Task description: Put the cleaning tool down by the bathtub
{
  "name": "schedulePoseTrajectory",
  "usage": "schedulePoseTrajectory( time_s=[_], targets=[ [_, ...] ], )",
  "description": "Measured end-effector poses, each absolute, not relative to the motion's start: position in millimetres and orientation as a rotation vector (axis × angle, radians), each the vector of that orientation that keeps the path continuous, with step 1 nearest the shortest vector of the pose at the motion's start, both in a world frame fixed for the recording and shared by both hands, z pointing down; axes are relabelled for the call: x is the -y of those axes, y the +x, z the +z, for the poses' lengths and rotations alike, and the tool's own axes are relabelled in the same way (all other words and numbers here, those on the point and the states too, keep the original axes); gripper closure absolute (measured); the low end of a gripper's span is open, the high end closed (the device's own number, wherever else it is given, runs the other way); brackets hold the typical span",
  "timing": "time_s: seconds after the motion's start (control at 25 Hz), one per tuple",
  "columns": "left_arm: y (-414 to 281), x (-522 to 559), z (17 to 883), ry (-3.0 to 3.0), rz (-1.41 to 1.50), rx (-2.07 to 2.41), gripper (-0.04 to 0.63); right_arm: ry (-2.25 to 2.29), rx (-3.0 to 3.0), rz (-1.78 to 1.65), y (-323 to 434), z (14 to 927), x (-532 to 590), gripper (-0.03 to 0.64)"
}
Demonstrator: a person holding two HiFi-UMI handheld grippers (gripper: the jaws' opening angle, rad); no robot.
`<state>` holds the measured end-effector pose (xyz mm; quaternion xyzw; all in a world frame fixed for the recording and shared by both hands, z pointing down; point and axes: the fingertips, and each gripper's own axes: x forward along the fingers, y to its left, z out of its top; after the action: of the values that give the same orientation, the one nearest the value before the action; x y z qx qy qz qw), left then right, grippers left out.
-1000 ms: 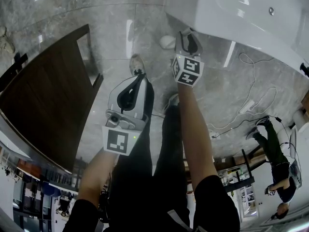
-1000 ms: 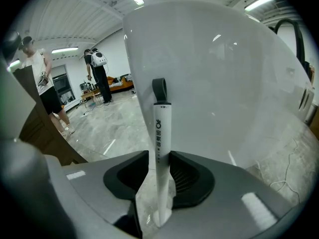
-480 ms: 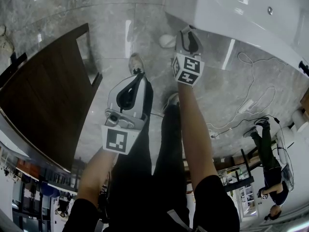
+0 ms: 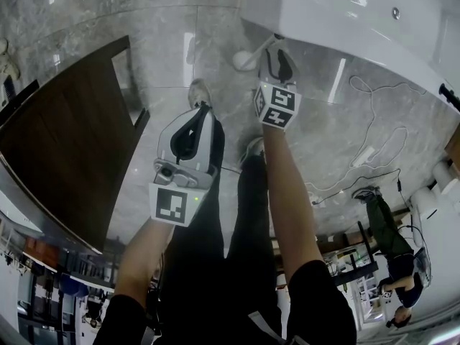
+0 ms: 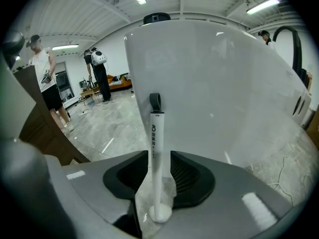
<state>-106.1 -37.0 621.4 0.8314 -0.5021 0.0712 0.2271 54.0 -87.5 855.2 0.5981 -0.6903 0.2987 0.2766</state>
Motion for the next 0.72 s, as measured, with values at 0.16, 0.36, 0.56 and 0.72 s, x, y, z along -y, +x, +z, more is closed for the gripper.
schedulePoseTrajectory(
  time_s=[0.16, 0.36, 0.56, 0.72],
  targets=[
    [-102.3, 35.3, 611.4, 2.299, 0.184, 1.383, 0.586, 1.603, 1.849, 0.802, 57.4, 847.6, 81.6, 0.478],
    [-98.3, 31.2, 594.1, 2.31, 0.171, 1.387, 0.588, 1.603, 1.847, 0.804, 60.0, 828.8, 72.3, 0.503],
    [-96.9, 28.7, 570.3, 2.314, 0.153, 1.404, 0.586, 1.589, 1.838, 0.812, 60.8, 807.5, 60.2, 0.54],
    [-95.0, 26.6, 552.4, 2.326, 0.153, 1.421, 0.586, 1.591, 1.847, 0.827, 60.8, 787.9, 53.5, 0.573]
  ],
)
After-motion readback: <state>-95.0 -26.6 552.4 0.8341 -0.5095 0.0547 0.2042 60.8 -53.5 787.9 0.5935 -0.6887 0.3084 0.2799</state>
